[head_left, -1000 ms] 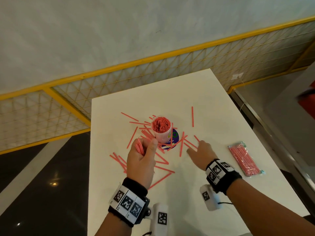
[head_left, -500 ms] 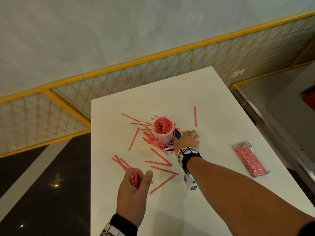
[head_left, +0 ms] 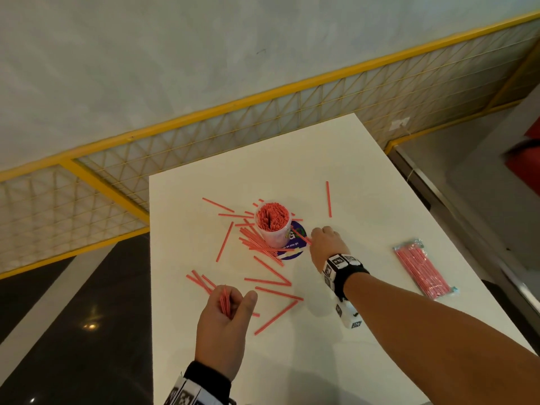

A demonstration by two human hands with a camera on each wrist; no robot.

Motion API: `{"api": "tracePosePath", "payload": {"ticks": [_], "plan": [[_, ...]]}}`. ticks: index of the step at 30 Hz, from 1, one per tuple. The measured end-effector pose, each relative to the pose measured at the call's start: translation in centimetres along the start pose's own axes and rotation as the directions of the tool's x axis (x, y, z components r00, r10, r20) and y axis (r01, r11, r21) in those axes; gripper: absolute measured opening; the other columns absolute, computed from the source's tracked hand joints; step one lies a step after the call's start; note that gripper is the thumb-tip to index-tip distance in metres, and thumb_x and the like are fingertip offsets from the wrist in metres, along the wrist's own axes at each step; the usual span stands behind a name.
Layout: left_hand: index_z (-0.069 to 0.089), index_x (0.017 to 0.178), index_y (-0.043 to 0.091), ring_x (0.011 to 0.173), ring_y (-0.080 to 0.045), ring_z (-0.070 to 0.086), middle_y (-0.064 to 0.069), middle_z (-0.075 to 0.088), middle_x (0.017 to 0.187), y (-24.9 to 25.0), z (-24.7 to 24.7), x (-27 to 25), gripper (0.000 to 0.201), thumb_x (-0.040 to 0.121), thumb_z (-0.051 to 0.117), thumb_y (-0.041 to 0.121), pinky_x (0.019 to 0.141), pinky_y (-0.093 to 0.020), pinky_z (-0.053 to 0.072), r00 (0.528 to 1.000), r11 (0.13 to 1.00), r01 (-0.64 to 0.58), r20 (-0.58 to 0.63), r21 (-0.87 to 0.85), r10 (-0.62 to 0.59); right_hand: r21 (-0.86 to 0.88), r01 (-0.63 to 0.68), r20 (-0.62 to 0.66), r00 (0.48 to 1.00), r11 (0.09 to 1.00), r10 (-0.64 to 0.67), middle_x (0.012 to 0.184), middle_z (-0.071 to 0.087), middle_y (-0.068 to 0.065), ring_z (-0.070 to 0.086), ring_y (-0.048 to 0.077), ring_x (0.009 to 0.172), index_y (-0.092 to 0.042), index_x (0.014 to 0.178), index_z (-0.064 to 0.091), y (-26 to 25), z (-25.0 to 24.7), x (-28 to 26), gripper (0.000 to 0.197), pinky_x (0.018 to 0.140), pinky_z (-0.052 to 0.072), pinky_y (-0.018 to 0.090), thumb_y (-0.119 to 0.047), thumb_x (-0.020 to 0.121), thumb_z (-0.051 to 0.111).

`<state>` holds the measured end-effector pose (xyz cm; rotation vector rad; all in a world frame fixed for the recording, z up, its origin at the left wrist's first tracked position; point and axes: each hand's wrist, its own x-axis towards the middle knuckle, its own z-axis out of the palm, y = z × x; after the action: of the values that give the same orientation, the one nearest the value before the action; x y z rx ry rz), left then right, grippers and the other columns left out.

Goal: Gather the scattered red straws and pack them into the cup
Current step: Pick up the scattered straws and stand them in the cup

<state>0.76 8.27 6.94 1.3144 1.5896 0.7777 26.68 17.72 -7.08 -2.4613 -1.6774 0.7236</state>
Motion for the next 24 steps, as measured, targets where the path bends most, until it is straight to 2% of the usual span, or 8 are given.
{"api": "tracePosePath", "payload": {"ticks": [2,4,6,9,11,17,21,24], "plan": [[0.048,0.074,0.013,0.053,-0.009,0.037,0.006,0.039,0.06,0.3,0.2,0.1,0.035,0.093,0.073,0.028,0.058,-0.022,0.042,1.0,1.0,-0.005,-0.002,0.0,0.005,-0.001,-0.028,-0.051,0.998,1.0,0.028,0.125,0.052,0.009,0.053,0.029,0.111,-0.012,0.124,0.053,1.2,-0.2,-1.1,0.039,0.091,0.053,0.041,-0.042,0.098,0.054],[0.048,0.074,0.013,0.054,-0.009,0.037,0.007,0.039,0.06,0.4,0.3,0.3,0.035,0.093,0.073,0.029,0.06,-0.027,0.041,1.0,1.0,-0.011,0.004,0.007,0.011,-0.045,-0.062,-0.019,0.998,0.997,0.062,0.126,0.049,0.009,0.052,0.028,0.112,-0.012,0.126,0.053,2.0,0.1,-2.3,0.054,0.092,0.052,0.04,-0.053,0.092,0.058],[0.047,0.074,0.012,0.053,-0.007,0.037,0.005,0.039,0.061,0.4,0.6,0.2,0.036,0.093,0.072,0.028,0.06,-0.024,0.041,1.0,1.0,-0.02,0.009,0.014,0.02,-0.069,-0.068,0.031,0.997,0.995,0.07,0.128,0.047,0.009,0.051,0.027,0.114,-0.011,0.129,0.052,2.2,0.8,-3.3,0.052,0.094,0.053,0.039,-0.049,0.094,0.059],[0.047,0.074,0.009,0.052,-0.005,0.036,0.006,0.038,0.06,0.5,1.0,0.0,0.036,0.093,0.072,0.026,0.055,-0.015,0.04,0.999,0.999,-0.041,0.023,0.02,0.04,-0.132,0.004,0.026,1.0,0.991,0.0,0.13,0.047,0.01,0.051,0.026,0.116,-0.009,0.132,0.053,1.3,1.6,-3.9,0.031,0.091,0.055,0.037,-0.021,0.104,0.048],[0.047,0.075,0.007,0.052,-0.006,0.035,0.008,0.037,0.059,0.6,1.3,-0.1,0.036,0.093,0.073,0.026,0.055,-0.015,0.039,0.998,0.998,-0.051,0.036,0.024,0.05,-0.193,0.028,0.028,0.999,0.981,-0.023,0.129,0.05,0.012,0.053,0.027,0.116,-0.007,0.13,0.053,0.6,1.0,-3.8,0.03,0.09,0.056,0.036,-0.008,0.102,0.043],[0.047,0.077,0.003,0.055,-0.008,0.032,0.005,0.035,0.062,0.5,2.1,-0.3,0.037,0.091,0.075,0.023,0.056,-0.018,0.04,0.996,0.998,-0.06,0.061,-0.007,0.06,-0.303,-0.027,0.06,0.997,0.953,0.047,0.121,0.063,0.015,0.064,0.028,0.107,-0.004,0.128,0.05,0.6,0.3,-2.9,0.028,0.085,0.056,0.035,-0.011,0.104,0.038],[0.046,0.074,0.011,0.055,-0.008,0.034,0.007,0.037,0.061,0.5,3.0,-0.2,0.036,0.093,0.073,0.024,0.055,-0.016,0.041,0.994,0.999,-0.028,0.107,-0.022,0.03,-0.184,-0.108,0.154,0.978,0.977,0.138,0.112,0.068,0.015,0.068,0.035,0.101,-0.007,0.129,0.044,1.6,-0.7,-3.1,0.028,0.075,0.051,0.04,-0.011,0.103,0.036],[0.045,0.072,0.017,0.055,-0.013,0.035,0.007,0.039,0.06,-0.5,4.2,0.6,0.037,0.093,0.073,0.03,0.056,-0.025,0.04,0.986,0.999,0.052,0.158,0.005,-0.052,-0.001,-0.179,0.188,0.966,0.984,0.176,0.117,0.066,0.017,0.066,0.037,0.105,-0.007,0.127,0.048,3.0,-1.3,-3.4,0.029,0.084,0.053,0.04,-0.016,0.102,0.039]]}}
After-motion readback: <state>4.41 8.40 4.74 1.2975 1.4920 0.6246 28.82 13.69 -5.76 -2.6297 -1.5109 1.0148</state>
